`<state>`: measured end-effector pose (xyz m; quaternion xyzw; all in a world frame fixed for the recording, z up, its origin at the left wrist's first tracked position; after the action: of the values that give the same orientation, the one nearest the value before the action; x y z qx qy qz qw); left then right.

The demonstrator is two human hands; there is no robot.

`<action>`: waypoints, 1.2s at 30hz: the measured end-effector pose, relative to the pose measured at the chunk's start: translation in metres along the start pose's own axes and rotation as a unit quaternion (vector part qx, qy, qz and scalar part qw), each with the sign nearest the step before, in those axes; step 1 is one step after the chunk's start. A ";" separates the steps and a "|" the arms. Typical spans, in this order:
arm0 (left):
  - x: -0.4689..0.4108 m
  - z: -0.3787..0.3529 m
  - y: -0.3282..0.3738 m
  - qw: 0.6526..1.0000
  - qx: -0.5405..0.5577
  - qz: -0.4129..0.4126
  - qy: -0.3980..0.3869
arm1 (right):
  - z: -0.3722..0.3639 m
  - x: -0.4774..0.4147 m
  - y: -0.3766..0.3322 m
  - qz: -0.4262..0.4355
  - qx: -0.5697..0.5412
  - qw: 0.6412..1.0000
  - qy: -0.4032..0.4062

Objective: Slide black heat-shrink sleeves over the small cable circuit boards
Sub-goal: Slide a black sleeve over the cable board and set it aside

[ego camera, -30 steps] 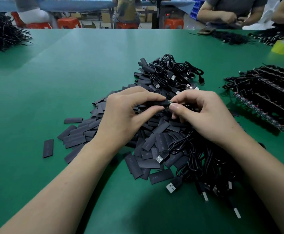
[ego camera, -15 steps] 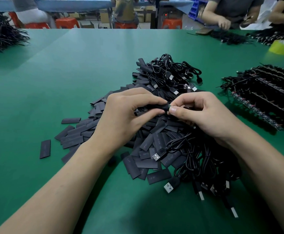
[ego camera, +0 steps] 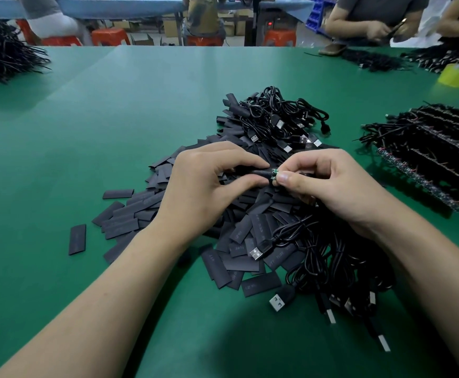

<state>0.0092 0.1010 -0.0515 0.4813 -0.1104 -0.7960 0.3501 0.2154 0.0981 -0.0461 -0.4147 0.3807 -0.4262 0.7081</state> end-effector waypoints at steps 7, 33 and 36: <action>0.000 -0.002 0.004 1.000 0.006 -0.004 0.014 | 0.001 -0.001 0.001 -0.013 -0.001 1.000 -0.005; 0.002 -0.006 0.006 1.000 -0.028 -0.005 0.009 | -0.003 0.000 0.000 -0.020 -0.012 1.000 0.014; 0.003 -0.006 0.006 0.999 -0.030 -0.001 0.016 | -0.004 0.000 -0.001 -0.021 -0.015 1.000 0.014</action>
<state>0.0159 0.0960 -0.0533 0.4836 -0.0801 -0.7911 0.3658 0.2116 0.0969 -0.0471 -0.4272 0.3880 -0.4408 0.6875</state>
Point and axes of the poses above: each hand's wrist, its own x-axis away from the middle knuckle, its own z-axis out of the back of the hand, y = z × x, the point moved 2 cm from there along -x, towards the middle knuckle, and after that the axes turned 1 degree about x, right-handed, at the moved point
